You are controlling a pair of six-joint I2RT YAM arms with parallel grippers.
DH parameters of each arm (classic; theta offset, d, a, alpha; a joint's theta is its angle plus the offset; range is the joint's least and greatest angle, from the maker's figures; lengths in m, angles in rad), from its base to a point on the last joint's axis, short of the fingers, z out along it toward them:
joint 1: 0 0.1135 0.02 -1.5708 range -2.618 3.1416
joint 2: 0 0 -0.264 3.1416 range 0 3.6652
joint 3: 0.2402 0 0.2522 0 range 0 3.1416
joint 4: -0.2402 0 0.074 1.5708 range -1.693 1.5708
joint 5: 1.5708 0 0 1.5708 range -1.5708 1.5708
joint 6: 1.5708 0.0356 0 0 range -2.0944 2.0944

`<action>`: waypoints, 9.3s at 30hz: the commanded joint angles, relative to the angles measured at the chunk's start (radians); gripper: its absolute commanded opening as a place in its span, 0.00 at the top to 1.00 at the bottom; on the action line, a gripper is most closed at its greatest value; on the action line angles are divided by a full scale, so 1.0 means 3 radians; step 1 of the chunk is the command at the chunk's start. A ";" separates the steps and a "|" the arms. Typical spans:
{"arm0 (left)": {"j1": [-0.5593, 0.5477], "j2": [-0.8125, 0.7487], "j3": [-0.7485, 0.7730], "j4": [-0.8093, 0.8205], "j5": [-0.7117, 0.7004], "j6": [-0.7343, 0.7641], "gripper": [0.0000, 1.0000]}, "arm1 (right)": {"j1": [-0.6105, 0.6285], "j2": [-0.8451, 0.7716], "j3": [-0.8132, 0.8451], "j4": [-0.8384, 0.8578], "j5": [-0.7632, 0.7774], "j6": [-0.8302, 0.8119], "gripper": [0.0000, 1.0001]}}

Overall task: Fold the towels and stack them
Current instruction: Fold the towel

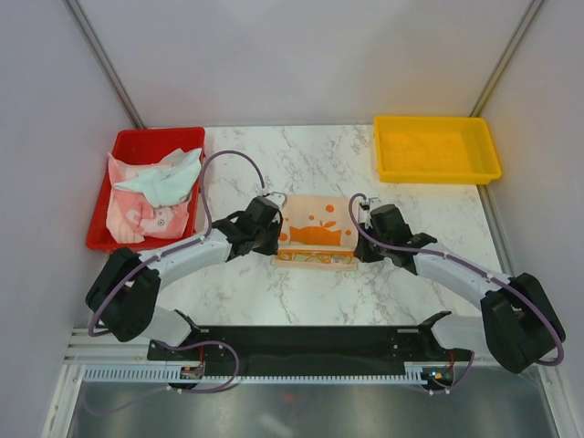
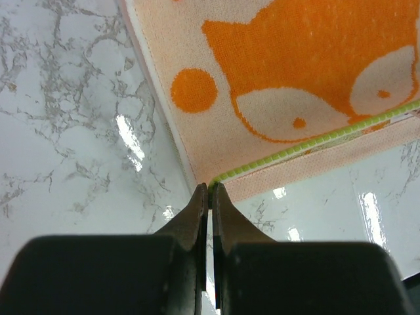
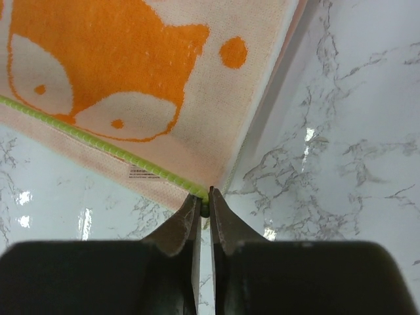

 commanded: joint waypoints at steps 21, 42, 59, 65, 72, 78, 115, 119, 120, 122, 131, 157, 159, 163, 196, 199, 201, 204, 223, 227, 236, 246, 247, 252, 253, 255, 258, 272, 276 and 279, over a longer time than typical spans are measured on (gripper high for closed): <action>-0.0047 -0.0093 0.0469 -0.0299 -0.0027 -0.0455 0.52 | 0.0012 -0.0203 0.0335 -0.0187 -0.0241 0.0256 0.68; 0.0621 0.0541 0.1183 -0.0415 0.0599 -0.0850 0.46 | -0.0293 0.0283 0.0712 -0.0013 0.0051 -0.0025 0.69; 0.0955 0.2198 0.2509 -0.0390 0.0844 0.0204 0.53 | -0.0867 0.1996 0.1777 0.0555 -0.0926 -0.0399 0.77; 0.1001 0.2310 0.2525 -0.0390 0.0778 0.0214 0.53 | -0.0944 0.2129 0.1797 0.0550 -0.0758 -0.0511 0.75; 0.1001 0.2163 0.2581 -0.0456 0.1052 0.0296 0.50 | -0.0965 0.2104 0.1935 0.0403 -0.0818 -0.0608 0.70; 0.1026 0.1973 0.2765 -0.0548 0.1085 0.0679 0.39 | -0.0985 0.1925 0.2124 0.0172 -0.0982 -0.0894 0.59; 0.1216 0.3118 0.3747 -0.1341 0.1892 0.1871 0.60 | -0.1328 0.3004 0.3203 -0.1066 -0.2030 -0.2127 0.66; 0.1236 0.3108 0.3752 -0.1346 0.1872 0.1861 0.47 | -0.1323 0.3040 0.3234 -0.1055 -0.2097 -0.2117 0.75; 0.1251 0.3103 0.3757 -0.1346 0.1867 0.1841 0.45 | -0.1323 0.3065 0.3244 -0.1055 -0.2107 -0.2112 0.77; 0.1302 0.3108 0.3777 -0.1346 0.1963 0.1764 0.41 | -0.1318 0.3075 0.3244 -0.1040 -0.2118 -0.2096 0.85; 0.1338 0.3159 0.3793 -0.1361 0.2015 0.1707 0.43 | -0.1318 0.3111 0.3239 -0.0968 -0.2097 -0.2071 0.99; 0.1333 0.3267 0.3967 -0.1535 0.1904 0.1365 0.98 | -0.1287 0.3025 0.3203 -0.0774 -0.2067 -0.1948 1.00; 0.1343 0.3246 0.4023 -0.1520 0.1826 0.1324 0.98 | -0.1257 0.2933 0.3107 -0.0591 -0.1990 -0.1902 1.00; 0.1369 0.3052 0.3890 -0.1285 0.1867 0.1186 0.98 | -0.1221 0.2749 0.2917 -0.0268 -0.1944 -0.1815 1.00; 0.1262 0.1477 0.1958 -0.0226 0.2021 0.0669 0.98 | -0.1185 0.1296 0.1593 0.0290 -0.1520 -0.1365 1.00; 0.1221 0.1329 0.1814 -0.0221 0.1969 0.0659 0.98 | -0.1144 0.1123 0.1506 0.0249 -0.1453 -0.1309 1.00; 0.1190 0.1212 0.1707 -0.0216 0.1939 0.0644 0.98 | -0.1118 0.1051 0.1419 0.0243 -0.1422 -0.1238 1.00; 0.1154 0.1069 0.1564 -0.0200 0.1918 0.0618 0.98 | -0.1062 0.0923 0.1322 0.0213 -0.1382 -0.1130 1.00; 0.0812 0.0593 0.0812 -0.0180 0.1540 0.0409 0.98 | -0.0878 0.0371 0.0728 -0.0237 -0.1049 -0.0583 1.00; 0.0735 0.0536 0.0730 -0.0180 0.1453 0.0378 0.98 | -0.0878 0.0325 0.0642 -0.0247 -0.1110 -0.0491 1.00; 0.0602 0.0485 0.0597 -0.0180 0.1244 0.0271 0.98 | -0.0857 0.0125 0.0360 -0.0094 -0.1218 -0.0245 0.98; 0.0495 0.0434 0.0439 -0.0221 0.0998 0.0168 0.96 | -0.0842 0.0069 0.0120 -0.0079 -0.1177 -0.0051 0.85; 0.0489 0.0429 0.0439 -0.0231 0.0998 0.0158 0.96 | -0.0842 0.0054 0.0110 -0.0089 -0.1182 -0.0051 0.82; 0.0469 0.0311 0.0530 -0.0466 0.0727 0.0133 0.69 | -0.0837 -0.0130 0.0212 -0.0441 -0.0989 -0.0005 0.69; 0.0469 0.0296 0.0561 -0.0512 0.0696 0.0133 0.65 | -0.0842 -0.0161 0.0247 -0.0523 -0.0937 0.0005 0.68; 0.0469 0.0245 0.0703 -0.0670 0.0619 0.0133 0.54 | -0.0847 -0.0228 0.0380 -0.0763 -0.0835 0.0036 0.67; 0.0469 0.0204 0.0883 -0.0813 0.0563 0.0031 0.51 | -0.0842 -0.0223 0.0554 -0.0958 -0.0742 0.0051 0.66; 0.0356 0.0658 0.0490 -0.0113 0.1039 -0.0445 0.55 | -0.0796 0.0293 -0.0166 0.0708 -0.1198 0.0762 0.67; 0.0356 0.0792 0.0480 -0.0205 0.0839 -0.0471 0.55 | -0.0776 0.0396 -0.0289 0.0898 -0.1320 0.0670 0.67; 0.0356 0.0771 0.0556 -0.0328 0.0640 -0.0481 0.55 | -0.0755 0.0264 -0.0371 0.0872 -0.1182 0.0660 0.66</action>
